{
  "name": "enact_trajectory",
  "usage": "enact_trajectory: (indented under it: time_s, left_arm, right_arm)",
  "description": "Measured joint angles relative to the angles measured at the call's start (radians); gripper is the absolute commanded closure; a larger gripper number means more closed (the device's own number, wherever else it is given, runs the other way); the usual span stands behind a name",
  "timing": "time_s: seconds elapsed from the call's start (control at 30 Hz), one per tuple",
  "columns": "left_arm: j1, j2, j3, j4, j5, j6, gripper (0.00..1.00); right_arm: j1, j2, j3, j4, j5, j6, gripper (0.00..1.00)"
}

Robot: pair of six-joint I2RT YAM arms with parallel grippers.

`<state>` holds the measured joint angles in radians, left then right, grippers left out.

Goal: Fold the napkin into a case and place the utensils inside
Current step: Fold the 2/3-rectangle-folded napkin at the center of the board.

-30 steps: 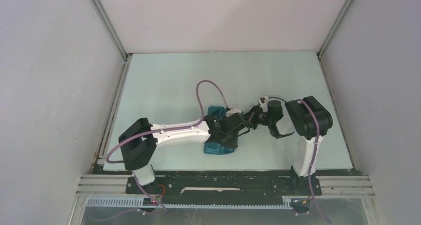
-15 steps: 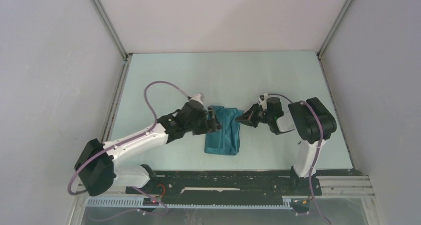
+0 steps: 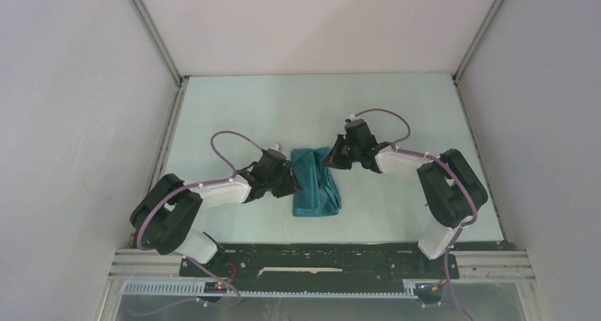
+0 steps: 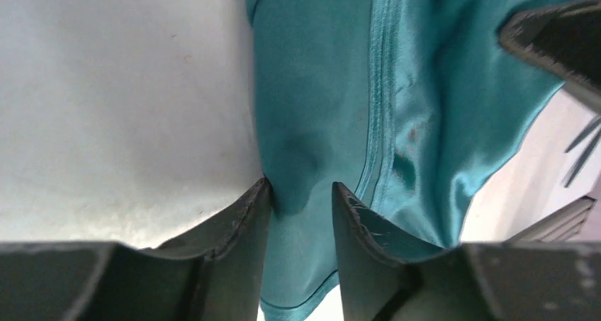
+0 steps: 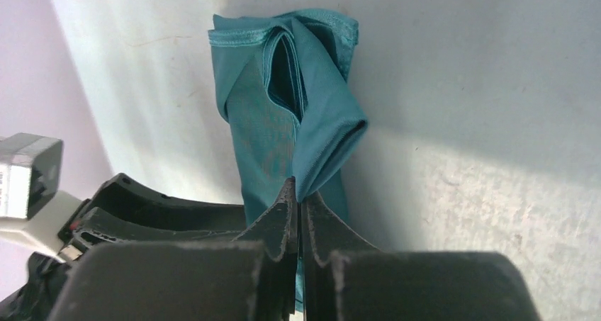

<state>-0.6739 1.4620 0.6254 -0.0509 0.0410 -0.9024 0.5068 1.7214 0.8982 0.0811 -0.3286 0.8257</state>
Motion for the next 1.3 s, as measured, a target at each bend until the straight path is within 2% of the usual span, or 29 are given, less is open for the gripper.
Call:
enact_trajectory:
  time_s: [0.2, 0.37, 0.77, 1.03, 1.3]
  left_arm:
    - [0.0, 0.045, -0.023, 0.125, 0.036, -0.013, 0.67]
    - [0.0, 0.051, -0.058, 0.202, 0.05, -0.023, 0.71]
    - [0.009, 0.055, -0.149, 0.375, 0.095, -0.057, 0.73]
    - [0.01, 0.051, -0.171, 0.41, 0.116, -0.059, 0.73]
    - [0.02, -0.013, -0.215, 0.375, 0.119, -0.051, 0.65]
  right_arm:
    - [0.122, 0.011, 0.143, -0.238, 0.197, -0.01, 1.0]
    - [0.192, 0.071, 0.241, -0.328, 0.29, 0.029, 1.0]
    - [0.224, 0.159, 0.272, -0.348, 0.28, 0.195, 1.0]
    - [0.263, 0.18, 0.395, -0.362, 0.322, 0.214, 1.0]
    - [0.28, 0.246, 0.439, -0.377, 0.343, 0.193, 1.0]
